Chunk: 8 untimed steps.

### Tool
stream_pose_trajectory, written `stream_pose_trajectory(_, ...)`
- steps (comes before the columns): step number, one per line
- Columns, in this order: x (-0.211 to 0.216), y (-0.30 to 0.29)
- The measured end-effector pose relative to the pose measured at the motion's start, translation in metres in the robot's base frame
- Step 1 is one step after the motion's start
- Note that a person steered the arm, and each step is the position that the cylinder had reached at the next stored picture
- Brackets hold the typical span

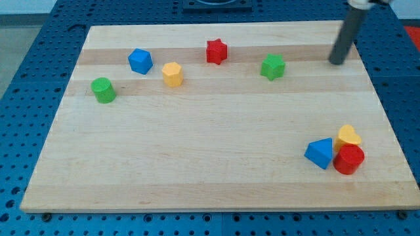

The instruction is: Move green star down towards the bottom

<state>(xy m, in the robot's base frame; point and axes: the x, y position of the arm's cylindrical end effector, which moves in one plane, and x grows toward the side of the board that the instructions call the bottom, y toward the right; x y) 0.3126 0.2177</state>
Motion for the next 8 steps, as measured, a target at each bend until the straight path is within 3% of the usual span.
stream_pose_trajectory(1, 0.011, -0.079)
stream_pose_trajectory(3, 0.085, -0.106)
stream_pose_trajectory(5, 0.032, -0.086)
stream_pose_trajectory(6, 0.001, -0.103)
stream_pose_trajectory(7, 0.024, -0.126)
stream_pose_trajectory(8, 0.079, -0.126)
